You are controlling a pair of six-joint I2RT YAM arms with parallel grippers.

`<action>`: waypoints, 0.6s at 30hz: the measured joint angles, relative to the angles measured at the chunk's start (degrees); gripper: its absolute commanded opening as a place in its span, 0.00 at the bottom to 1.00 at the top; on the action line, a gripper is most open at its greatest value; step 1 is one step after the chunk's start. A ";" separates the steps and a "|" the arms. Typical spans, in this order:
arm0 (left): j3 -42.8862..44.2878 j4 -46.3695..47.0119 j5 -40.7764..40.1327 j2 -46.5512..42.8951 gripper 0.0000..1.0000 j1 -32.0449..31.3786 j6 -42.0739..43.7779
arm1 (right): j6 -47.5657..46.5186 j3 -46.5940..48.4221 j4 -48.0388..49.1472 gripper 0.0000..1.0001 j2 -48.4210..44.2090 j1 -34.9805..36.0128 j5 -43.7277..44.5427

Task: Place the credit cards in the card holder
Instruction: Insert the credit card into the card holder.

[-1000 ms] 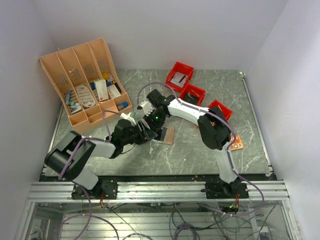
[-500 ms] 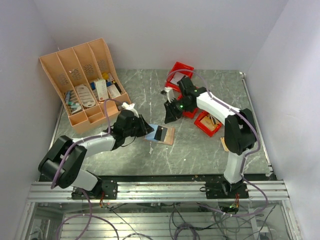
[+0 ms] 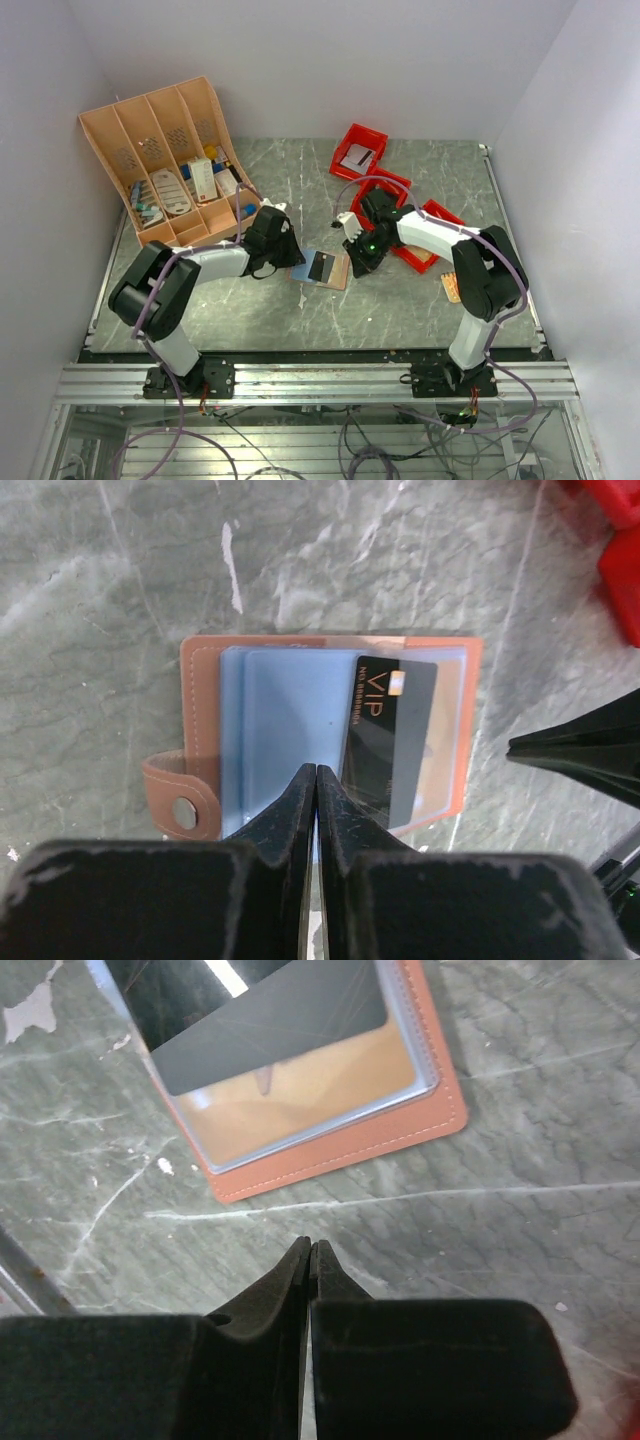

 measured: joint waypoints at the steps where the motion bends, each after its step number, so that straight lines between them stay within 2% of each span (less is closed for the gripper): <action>1: 0.09 -0.26 0.04 0.57 0.13 -0.02 0.09 | 0.17 0.00 0.31 0.01 0.09 0.00 0.50; 18: 1.90 -1.03 0.83 4.37 0.12 -3.50 0.00 | 4.48 2.80 2.58 0.02 5.03 -0.13 0.00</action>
